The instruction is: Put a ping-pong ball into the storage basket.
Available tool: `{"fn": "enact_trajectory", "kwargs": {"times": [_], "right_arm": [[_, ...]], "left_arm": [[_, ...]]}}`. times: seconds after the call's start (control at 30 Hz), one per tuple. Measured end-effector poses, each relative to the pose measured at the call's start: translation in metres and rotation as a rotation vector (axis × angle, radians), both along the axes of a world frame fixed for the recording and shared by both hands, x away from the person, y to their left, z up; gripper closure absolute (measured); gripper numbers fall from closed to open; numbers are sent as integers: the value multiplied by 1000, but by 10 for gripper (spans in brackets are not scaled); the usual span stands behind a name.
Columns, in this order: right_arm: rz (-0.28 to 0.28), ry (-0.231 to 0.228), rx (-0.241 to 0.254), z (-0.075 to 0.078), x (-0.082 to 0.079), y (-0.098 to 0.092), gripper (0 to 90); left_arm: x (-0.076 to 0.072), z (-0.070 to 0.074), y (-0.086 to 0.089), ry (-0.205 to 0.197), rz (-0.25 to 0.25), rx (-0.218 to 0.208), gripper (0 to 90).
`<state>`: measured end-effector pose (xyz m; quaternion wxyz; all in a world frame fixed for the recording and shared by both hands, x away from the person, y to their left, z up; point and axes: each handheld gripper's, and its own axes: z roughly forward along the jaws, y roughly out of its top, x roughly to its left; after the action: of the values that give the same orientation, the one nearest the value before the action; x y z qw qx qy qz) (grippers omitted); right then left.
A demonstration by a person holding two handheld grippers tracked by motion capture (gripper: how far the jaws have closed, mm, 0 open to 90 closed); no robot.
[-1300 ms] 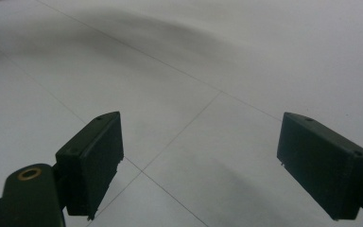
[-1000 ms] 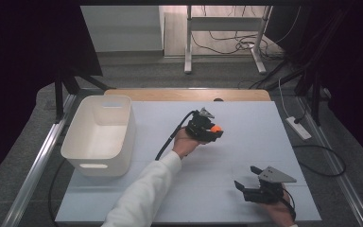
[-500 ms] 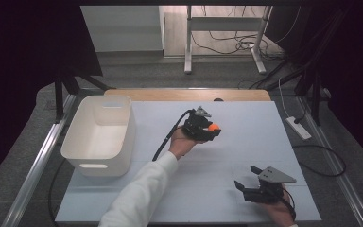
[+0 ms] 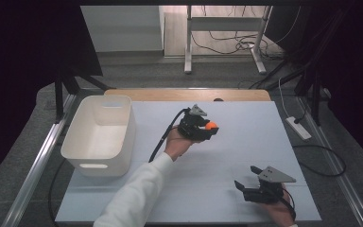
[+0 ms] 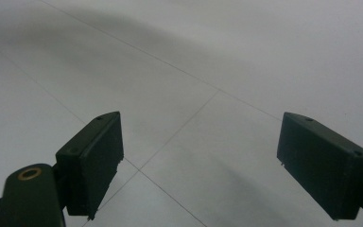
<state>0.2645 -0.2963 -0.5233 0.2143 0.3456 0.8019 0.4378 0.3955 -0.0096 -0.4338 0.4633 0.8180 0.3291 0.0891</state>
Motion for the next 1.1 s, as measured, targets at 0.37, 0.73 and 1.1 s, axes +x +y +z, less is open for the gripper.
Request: {"fn": "enact_trajectory", "kwargs": {"times": [0.37, 0.73, 1.1], "right_arm": [[-4, -3, 2, 0, 0, 0, 150], [-2, -2, 0, 0, 0, 0, 151], [-2, -3, -2, 0, 1, 0, 151]], "left_arm": [[-4, 6, 8, 1, 1, -31, 509], [-8, 11, 17, -19, 15, -37, 509], [-11, 16, 23, -32, 22, -40, 509]]}}
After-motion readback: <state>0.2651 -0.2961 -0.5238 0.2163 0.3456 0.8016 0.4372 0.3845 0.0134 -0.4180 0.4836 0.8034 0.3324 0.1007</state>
